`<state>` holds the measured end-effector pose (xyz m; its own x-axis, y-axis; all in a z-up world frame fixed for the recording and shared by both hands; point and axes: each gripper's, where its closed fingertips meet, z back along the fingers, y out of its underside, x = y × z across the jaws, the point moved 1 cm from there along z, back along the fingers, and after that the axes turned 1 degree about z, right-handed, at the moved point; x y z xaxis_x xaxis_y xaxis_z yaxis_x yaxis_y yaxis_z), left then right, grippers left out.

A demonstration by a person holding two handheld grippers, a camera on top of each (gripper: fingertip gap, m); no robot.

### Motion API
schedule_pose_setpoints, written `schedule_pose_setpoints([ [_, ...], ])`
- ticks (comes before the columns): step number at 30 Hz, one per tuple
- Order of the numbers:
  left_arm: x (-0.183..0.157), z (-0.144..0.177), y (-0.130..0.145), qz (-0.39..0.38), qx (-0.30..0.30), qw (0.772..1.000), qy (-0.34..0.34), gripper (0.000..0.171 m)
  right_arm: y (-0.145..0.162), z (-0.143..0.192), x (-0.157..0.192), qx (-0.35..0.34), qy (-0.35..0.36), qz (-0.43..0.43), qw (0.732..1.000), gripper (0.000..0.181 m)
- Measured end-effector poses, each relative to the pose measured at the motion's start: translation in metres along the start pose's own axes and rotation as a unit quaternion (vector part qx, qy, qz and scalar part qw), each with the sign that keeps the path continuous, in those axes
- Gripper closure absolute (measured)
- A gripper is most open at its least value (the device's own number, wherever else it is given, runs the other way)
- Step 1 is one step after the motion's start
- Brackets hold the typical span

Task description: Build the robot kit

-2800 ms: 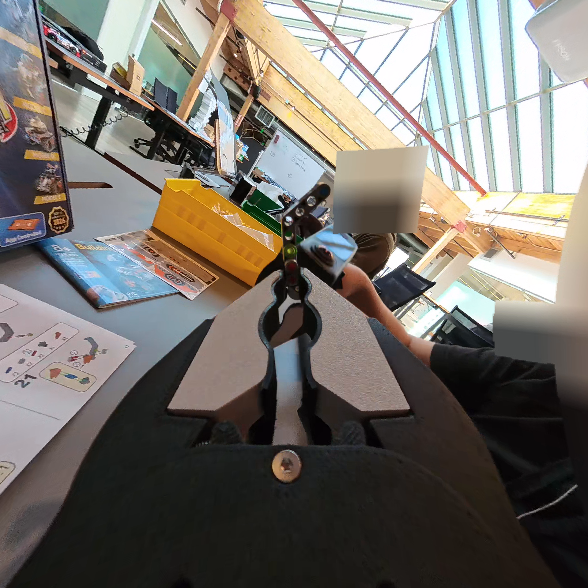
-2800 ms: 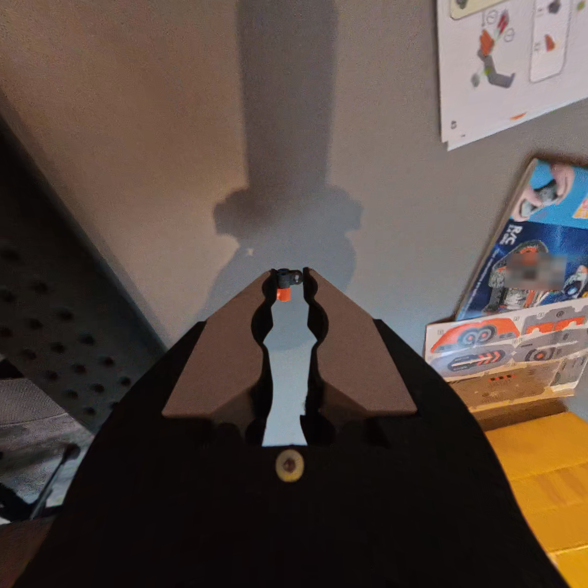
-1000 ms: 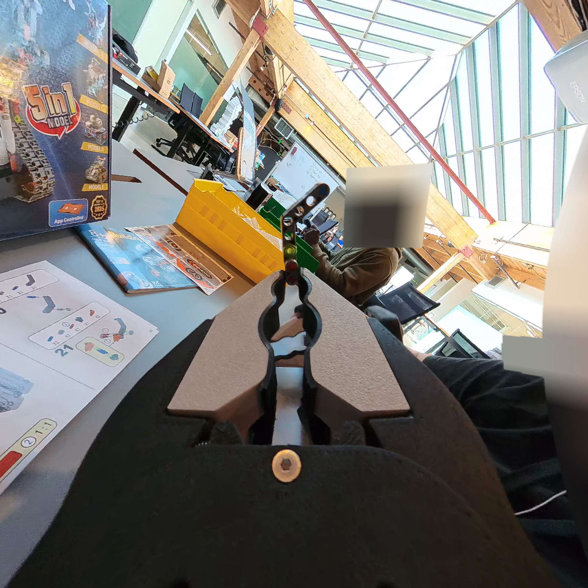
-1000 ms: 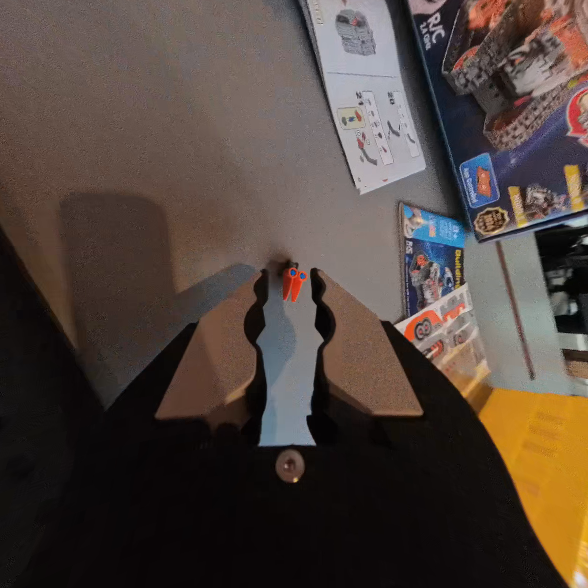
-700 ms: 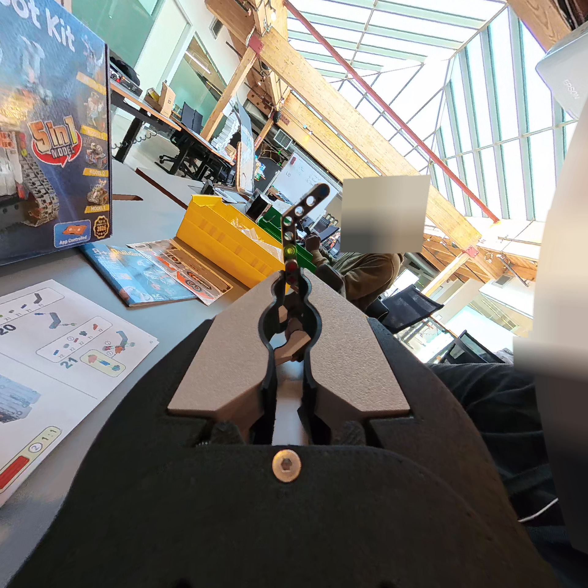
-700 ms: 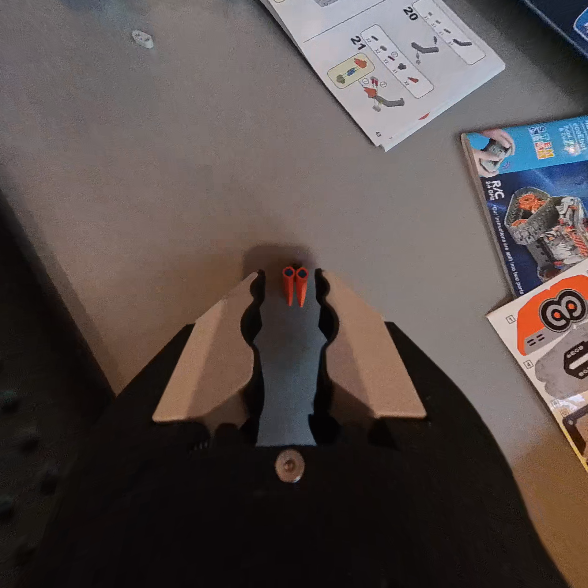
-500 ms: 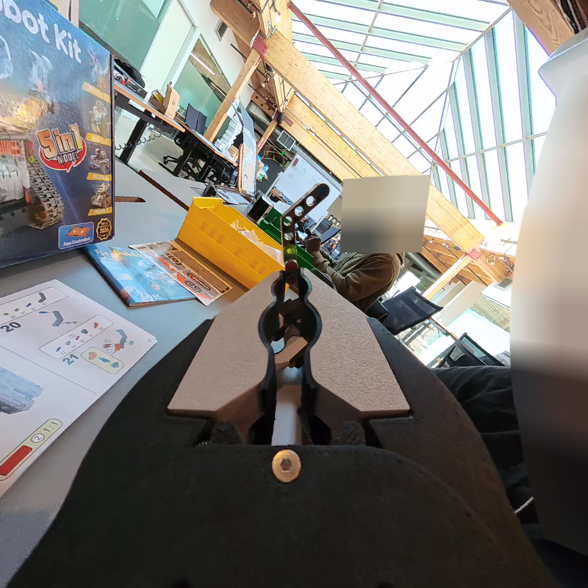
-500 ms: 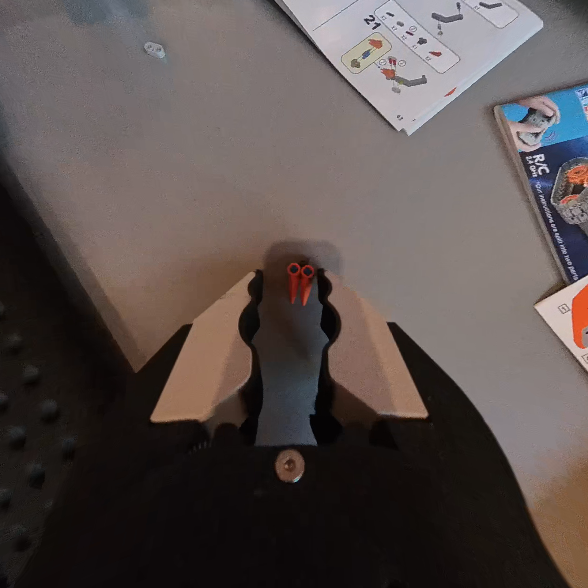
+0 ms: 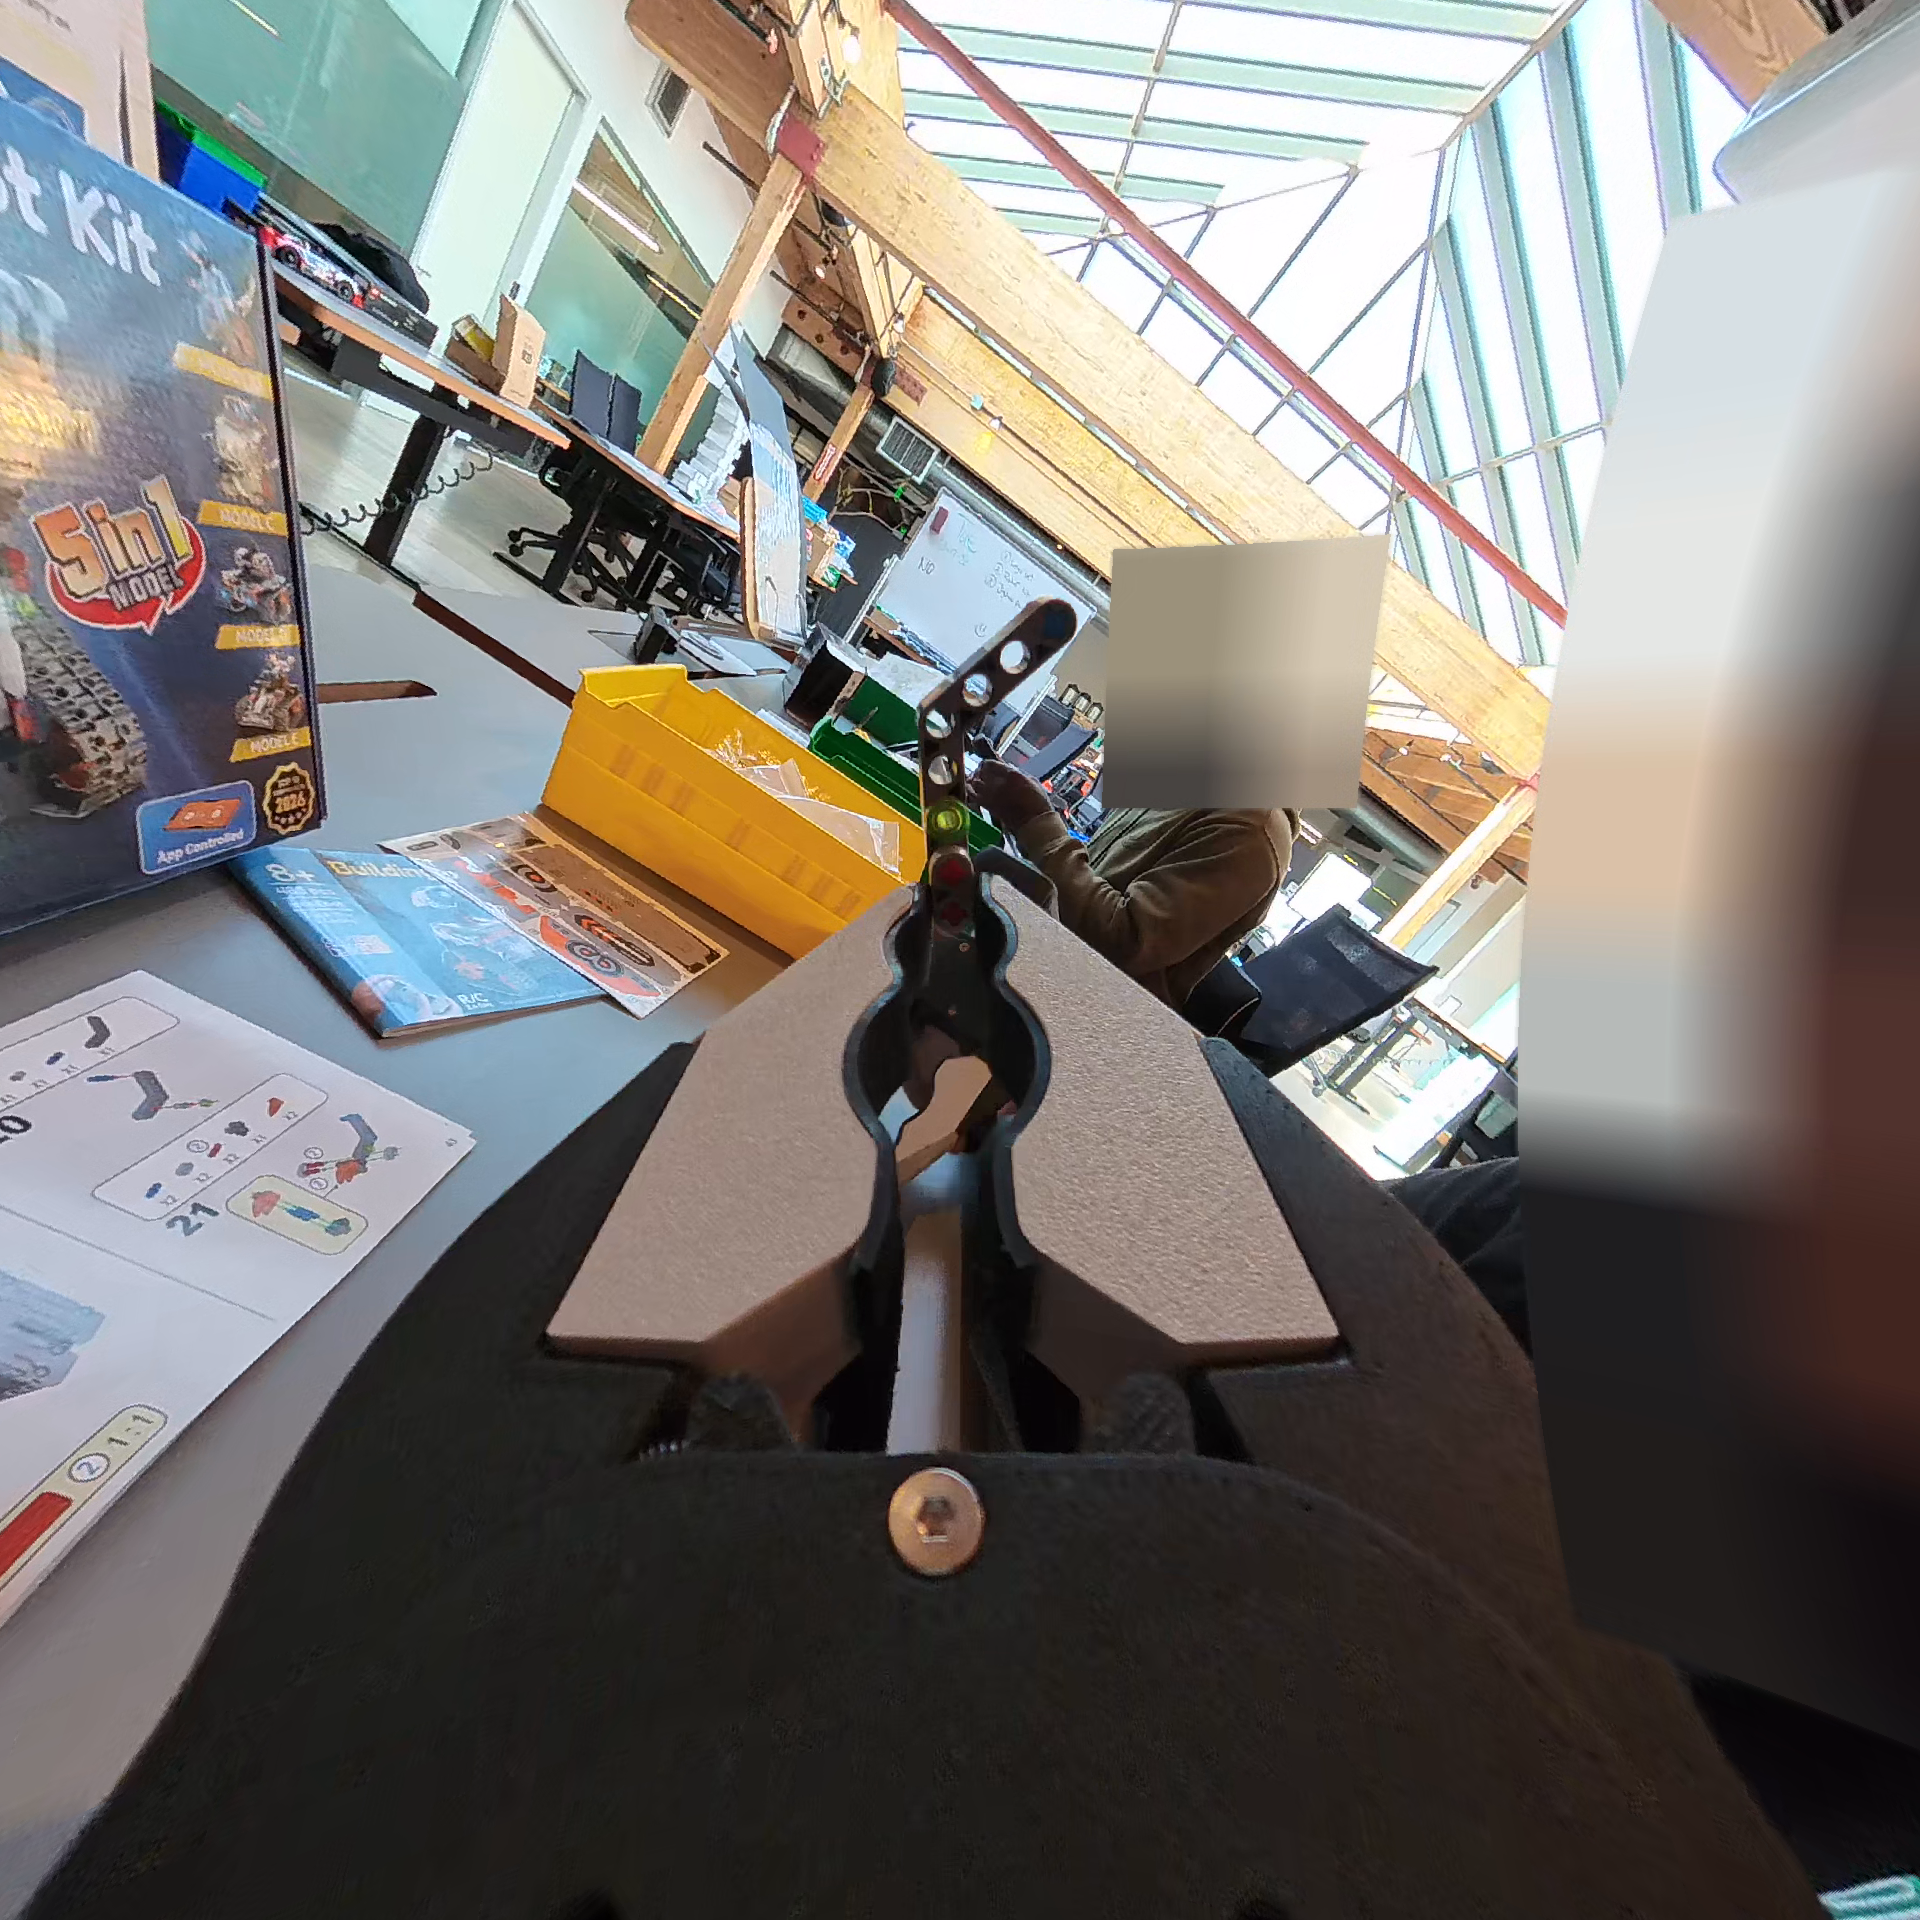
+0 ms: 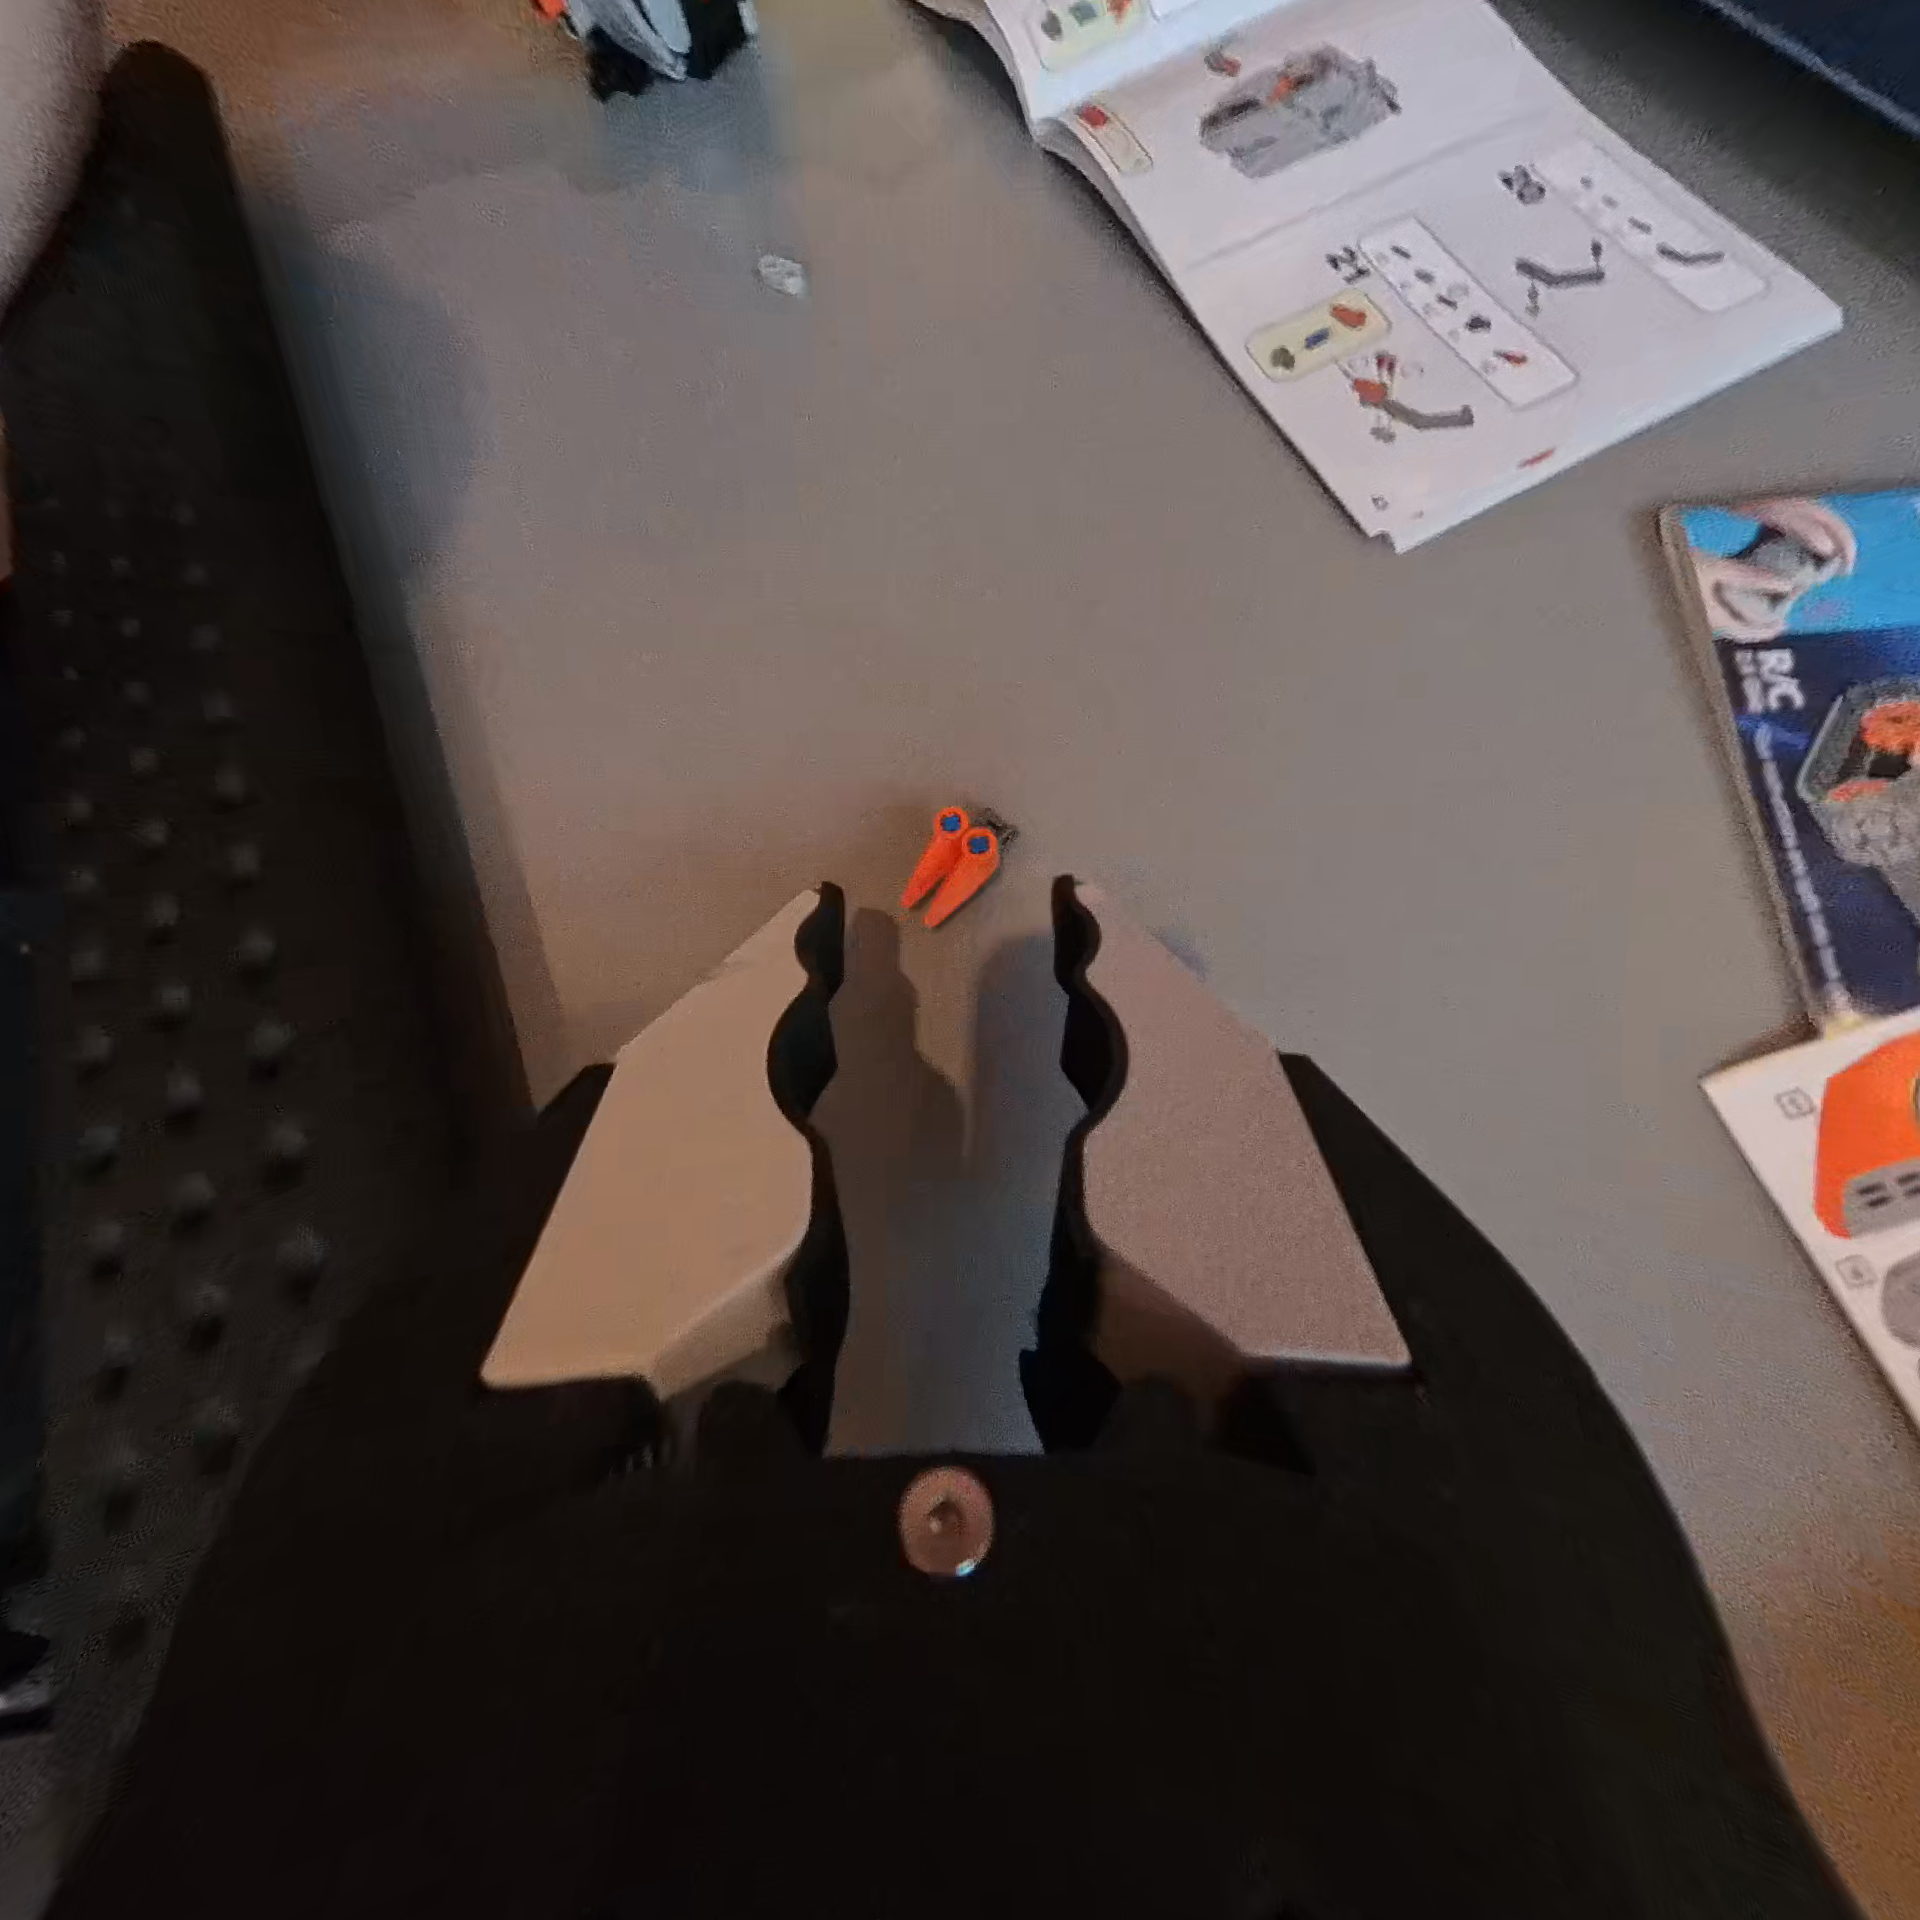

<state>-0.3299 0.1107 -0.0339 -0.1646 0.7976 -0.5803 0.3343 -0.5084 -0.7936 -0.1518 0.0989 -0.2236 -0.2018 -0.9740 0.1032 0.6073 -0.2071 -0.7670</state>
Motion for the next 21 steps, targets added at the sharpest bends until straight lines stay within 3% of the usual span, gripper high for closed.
schedule_pose_setpoints([
  [3,-0.001,-0.001,0.001,-0.006,0.002,1.0,0.0,0.167,0.005,0.008,-0.012,-0.019,-0.024,0.068,0.997,0.144],
  [11,0.013,-0.014,0.021,0.008,0.039,0.999,-0.006,0.166,0.011,-0.002,-0.022,-0.002,-0.079,0.154,0.985,0.162],
  [21,0.026,-0.016,0.029,0.015,0.052,0.998,-0.02,0.166,0.002,-0.029,-0.005,0.003,-0.133,0.18,0.975,0.156],
])
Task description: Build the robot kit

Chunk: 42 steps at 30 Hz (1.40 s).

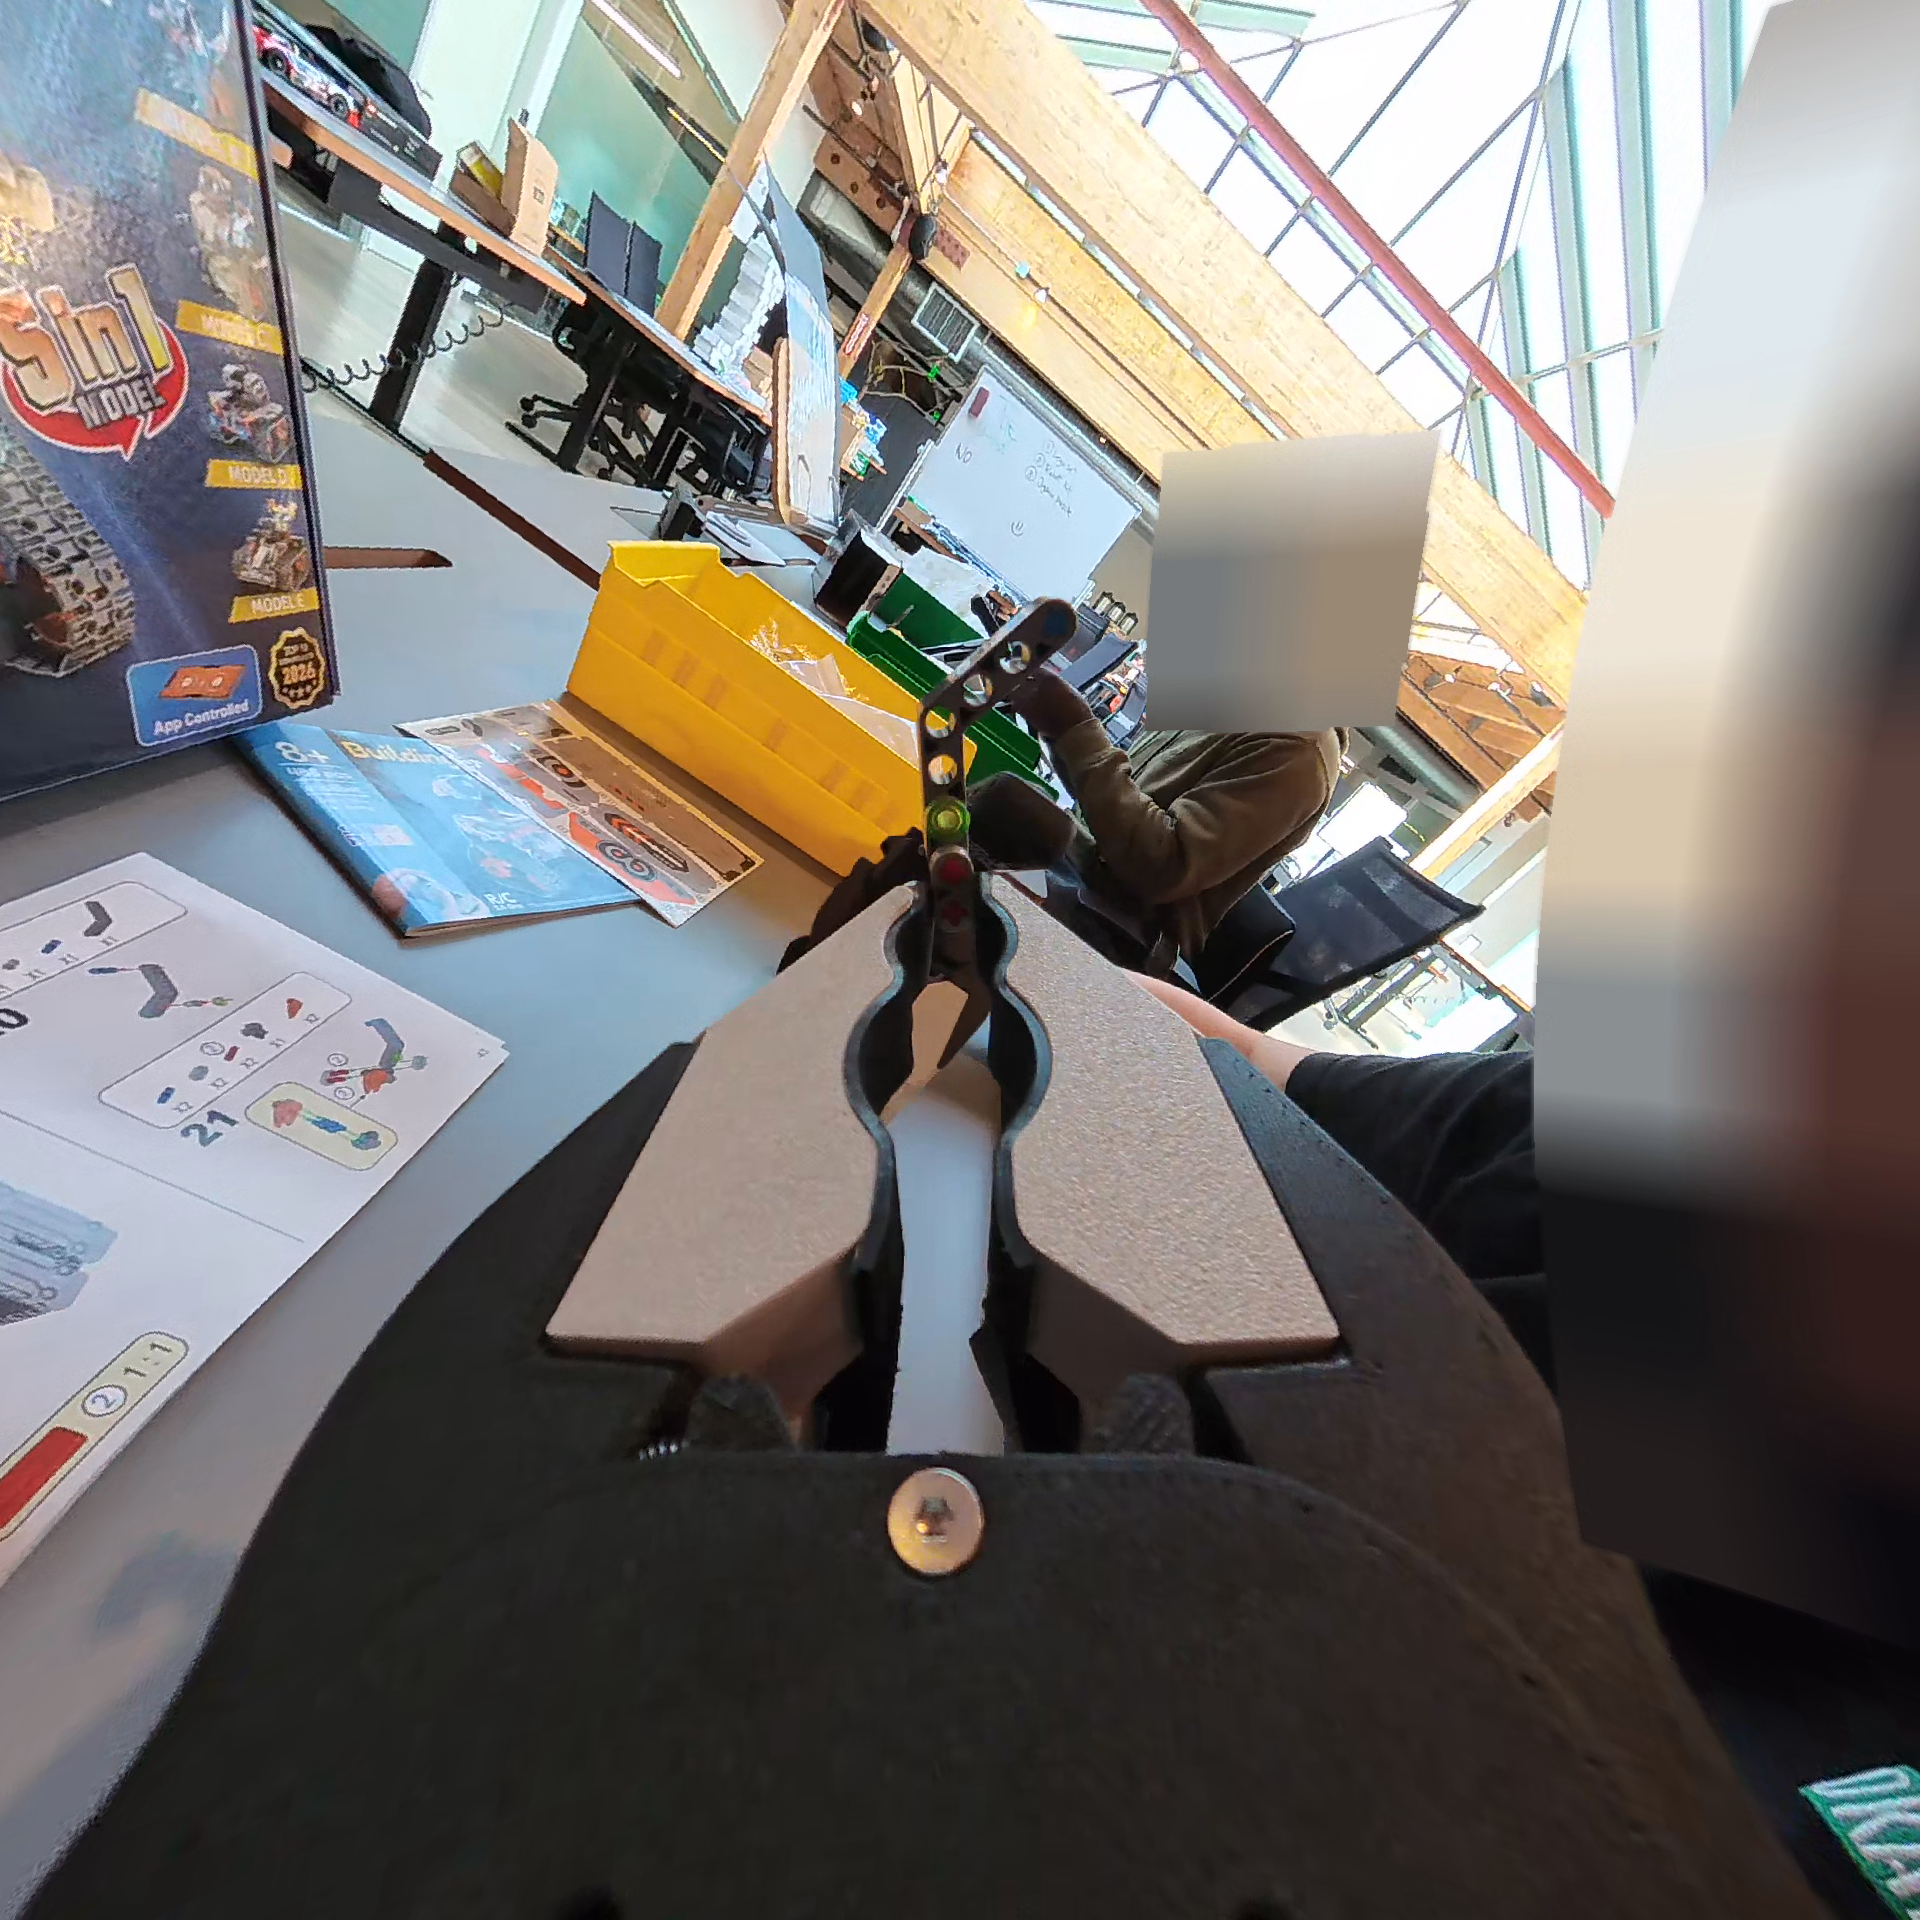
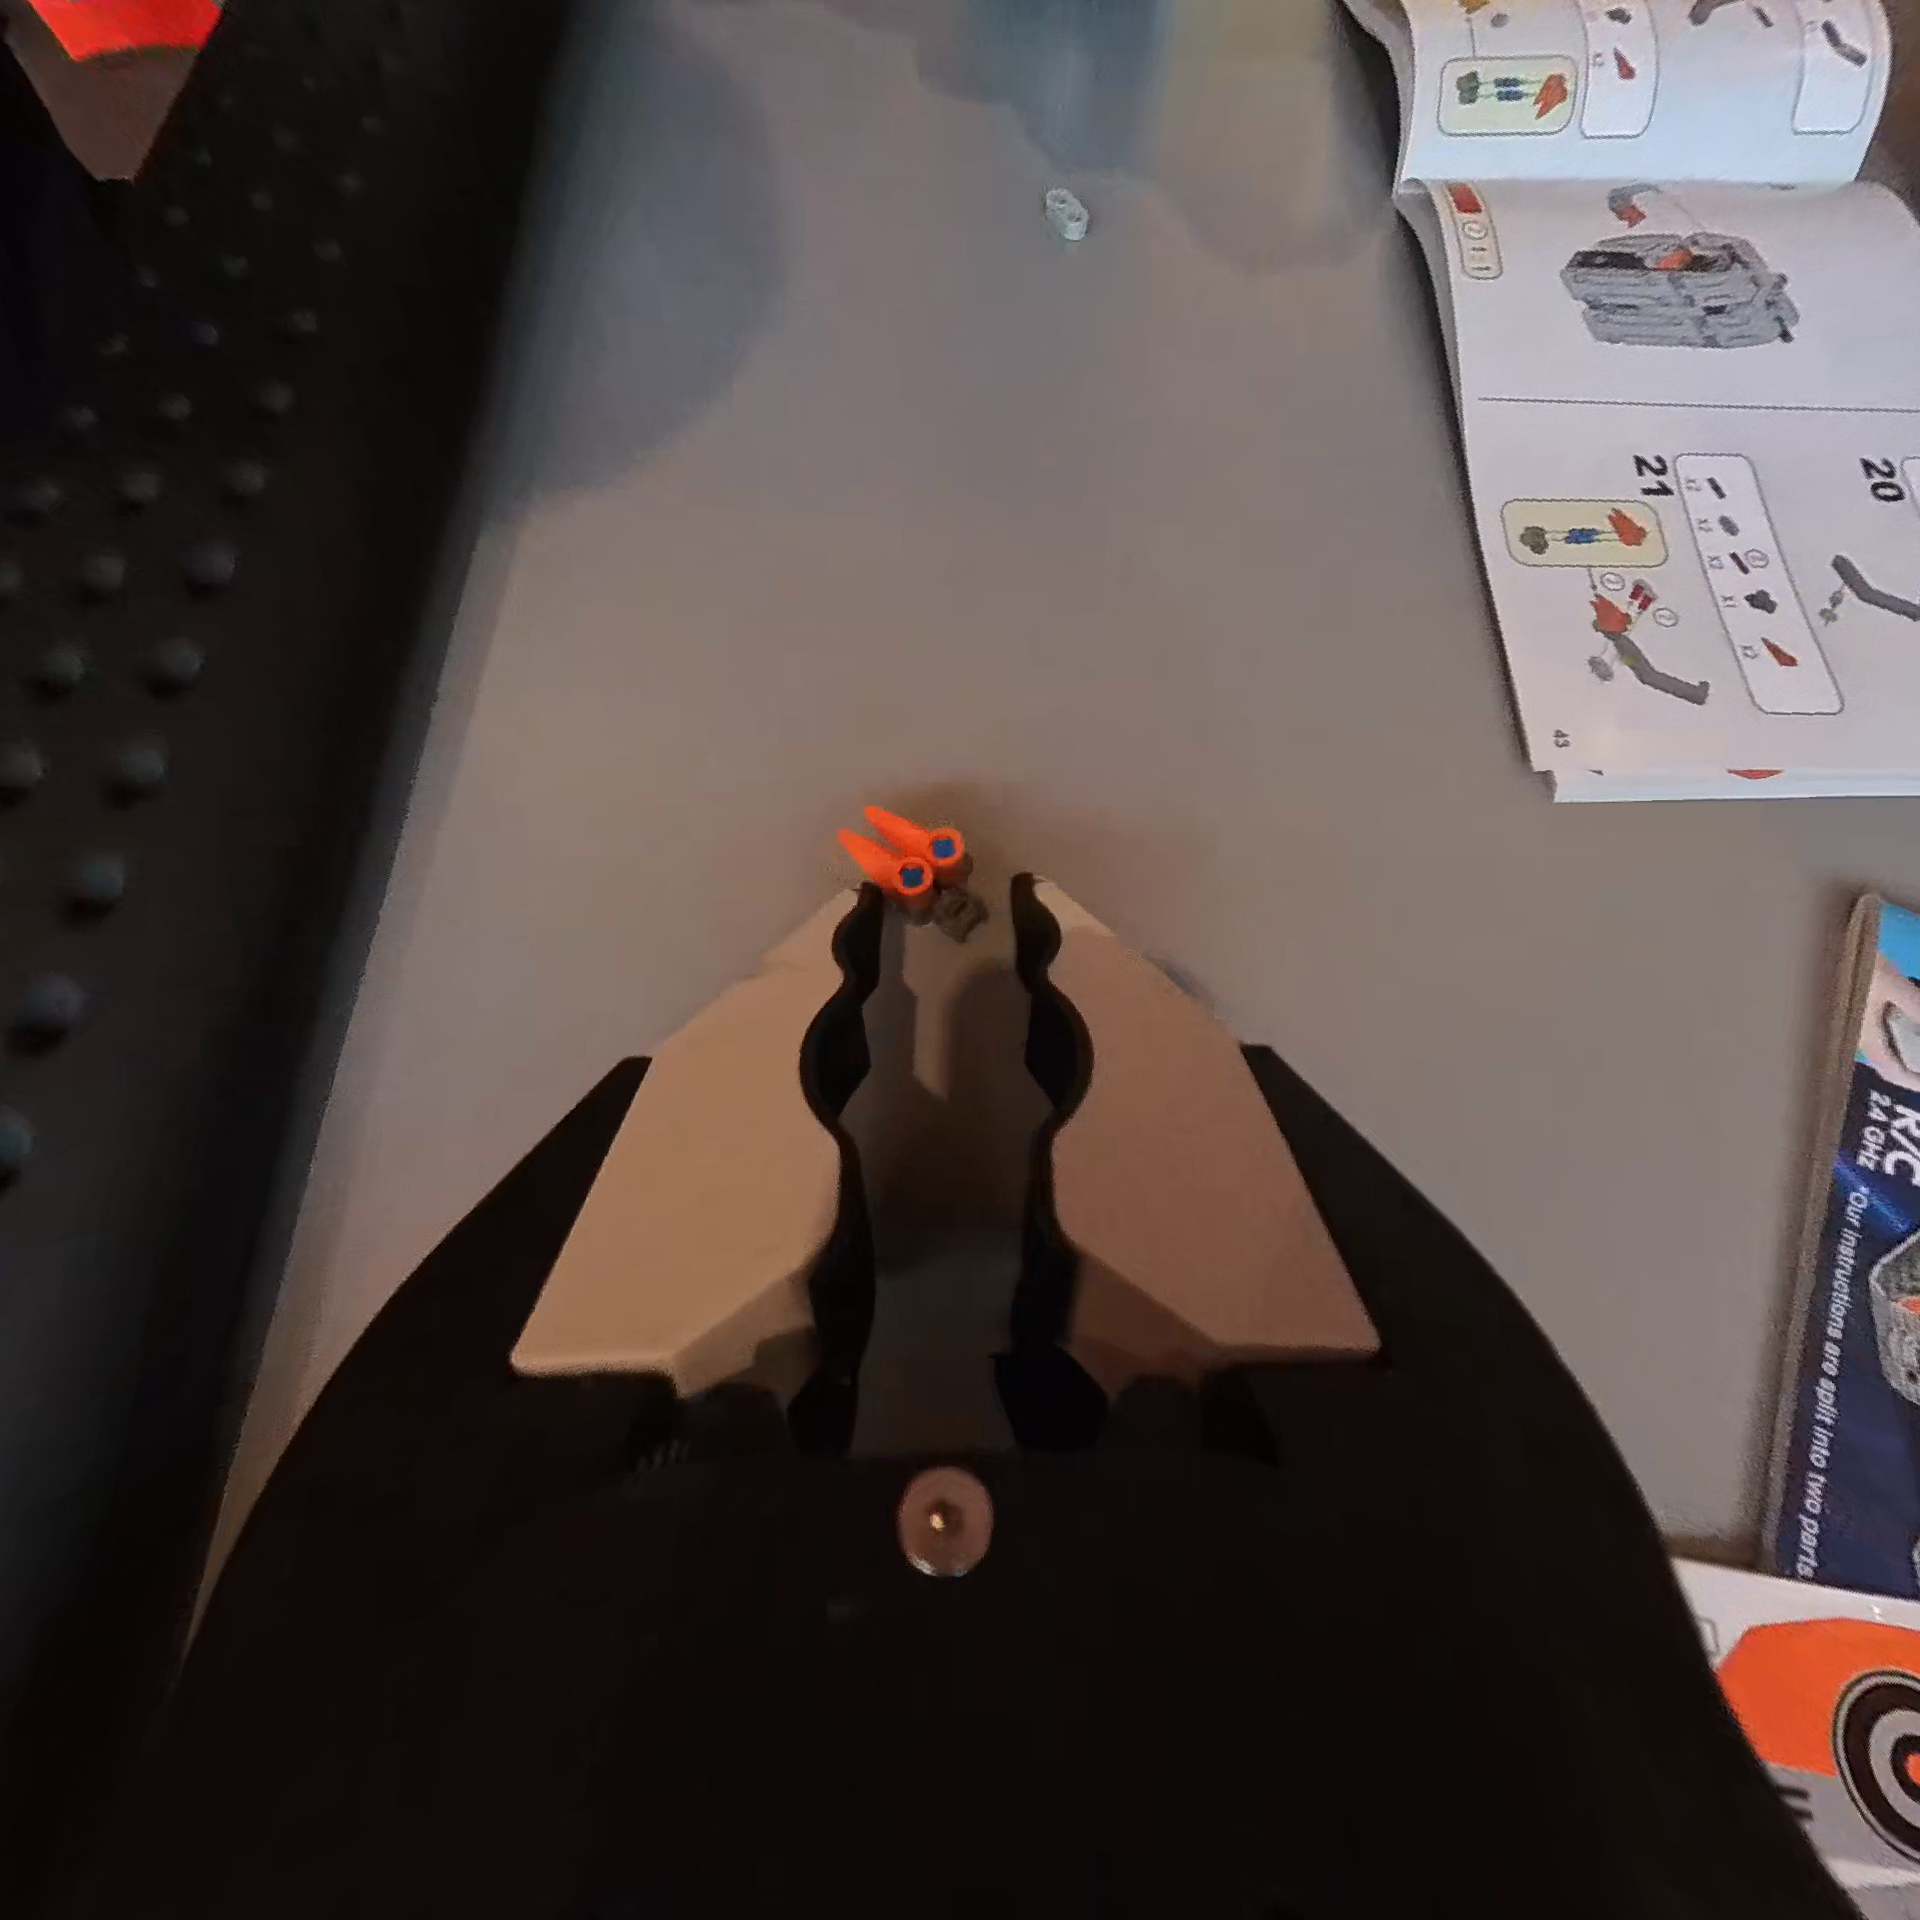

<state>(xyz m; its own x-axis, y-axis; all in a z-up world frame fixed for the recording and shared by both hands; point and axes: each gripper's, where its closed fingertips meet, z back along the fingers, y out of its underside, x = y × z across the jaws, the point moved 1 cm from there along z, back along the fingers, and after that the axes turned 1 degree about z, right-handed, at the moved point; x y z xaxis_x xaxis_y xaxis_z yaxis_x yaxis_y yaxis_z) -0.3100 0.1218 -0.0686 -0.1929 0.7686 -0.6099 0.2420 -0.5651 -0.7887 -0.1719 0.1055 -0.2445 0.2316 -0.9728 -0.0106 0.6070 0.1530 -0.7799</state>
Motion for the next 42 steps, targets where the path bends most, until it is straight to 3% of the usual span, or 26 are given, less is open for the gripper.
schedule_pose_setpoints([
  [8,0.006,-0.002,0.005,0.012,0.009,1.0,-0.002,0.167,-0.002,0.011,-0.013,-0.002,0.127,-0.006,0.992,0.159],
  [11,0.006,-0.002,0.005,0.012,0.01,1.0,-0.002,0.166,-0.003,0.013,-0.002,0.005,0.145,-0.026,0.989,0.155],
  [16,0.005,-0.003,0.006,0.012,0.013,1.0,0.0,0.166,0.001,0.006,-0.006,0.051,0.213,0.039,0.975,0.158],
  [28,0.005,-0.003,0.007,0.015,0.013,1.0,0.002,0.166,-0.001,-0.002,-0.011,0.031,0.235,-0.062,0.969,0.157],
  [42,0.006,-0.006,0.01,0.017,0.019,1.0,0.005,0.167,0.004,0.002,-0.02,0.018,0.211,-0.132,0.968,0.162],
])
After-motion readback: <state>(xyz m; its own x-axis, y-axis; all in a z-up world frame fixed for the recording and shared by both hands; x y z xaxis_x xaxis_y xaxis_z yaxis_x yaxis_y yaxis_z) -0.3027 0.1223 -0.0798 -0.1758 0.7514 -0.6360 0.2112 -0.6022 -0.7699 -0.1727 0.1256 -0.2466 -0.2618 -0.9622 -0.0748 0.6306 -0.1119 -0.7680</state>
